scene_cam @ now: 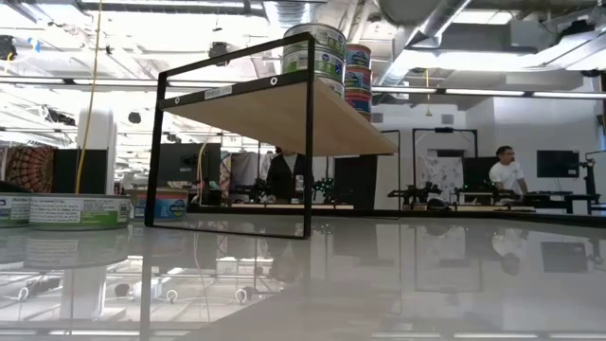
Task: Stack canned seafood by type on shelf
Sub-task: Stack the green tuna can on top of the other green tuna can
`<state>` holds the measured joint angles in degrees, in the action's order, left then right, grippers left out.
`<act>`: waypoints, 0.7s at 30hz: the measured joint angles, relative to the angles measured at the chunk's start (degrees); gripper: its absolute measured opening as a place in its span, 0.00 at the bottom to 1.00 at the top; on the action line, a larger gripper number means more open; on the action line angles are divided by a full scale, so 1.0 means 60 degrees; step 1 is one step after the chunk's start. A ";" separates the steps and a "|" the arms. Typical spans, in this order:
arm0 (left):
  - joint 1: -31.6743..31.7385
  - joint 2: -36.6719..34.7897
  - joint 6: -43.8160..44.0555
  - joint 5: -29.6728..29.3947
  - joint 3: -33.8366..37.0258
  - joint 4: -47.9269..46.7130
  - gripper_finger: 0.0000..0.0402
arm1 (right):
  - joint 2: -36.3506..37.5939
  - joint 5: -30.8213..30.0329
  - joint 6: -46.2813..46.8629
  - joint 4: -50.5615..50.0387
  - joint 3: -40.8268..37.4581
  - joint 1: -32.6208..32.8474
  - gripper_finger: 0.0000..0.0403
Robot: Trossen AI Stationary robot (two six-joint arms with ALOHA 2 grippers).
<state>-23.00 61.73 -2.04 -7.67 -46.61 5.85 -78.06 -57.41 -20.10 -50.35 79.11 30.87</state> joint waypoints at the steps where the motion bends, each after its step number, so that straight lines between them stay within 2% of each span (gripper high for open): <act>1: 0.0094 -0.0023 0.0097 0.0057 0.0223 0.0284 0.62 | 0.0000 -0.0021 -0.0516 0.0612 0.0000 -0.0027 0.42; 4: 0.0225 -0.0398 0.0220 0.0068 0.0706 0.0741 0.62 | -0.0169 -0.0069 -0.2107 0.2359 0.0000 -0.0323 0.41; 7: 0.0251 -0.0979 0.0205 -0.0439 0.0888 0.1000 0.62 | -0.0533 -0.0067 -0.3561 0.3759 0.0000 -0.0719 0.42; 13: 0.0255 -0.2182 0.0441 -0.2596 0.1420 0.1034 0.62 | -0.1709 0.0011 -0.5779 0.5589 -0.0005 -0.1523 0.47; 16: 0.0270 -0.2614 0.0830 -0.3111 0.1714 0.0998 0.62 | -0.2099 -0.0015 -0.6196 0.6004 -0.0011 -0.1662 0.44; 21: 0.0265 -0.3071 0.1189 -0.3120 0.2112 0.0978 0.62 | -0.2493 -0.1126 -0.6172 0.5953 -0.0011 -0.1690 0.42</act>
<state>-21.42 43.31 5.09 -26.39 -33.94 11.72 -93.02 -64.16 -57.13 -14.63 79.05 20.73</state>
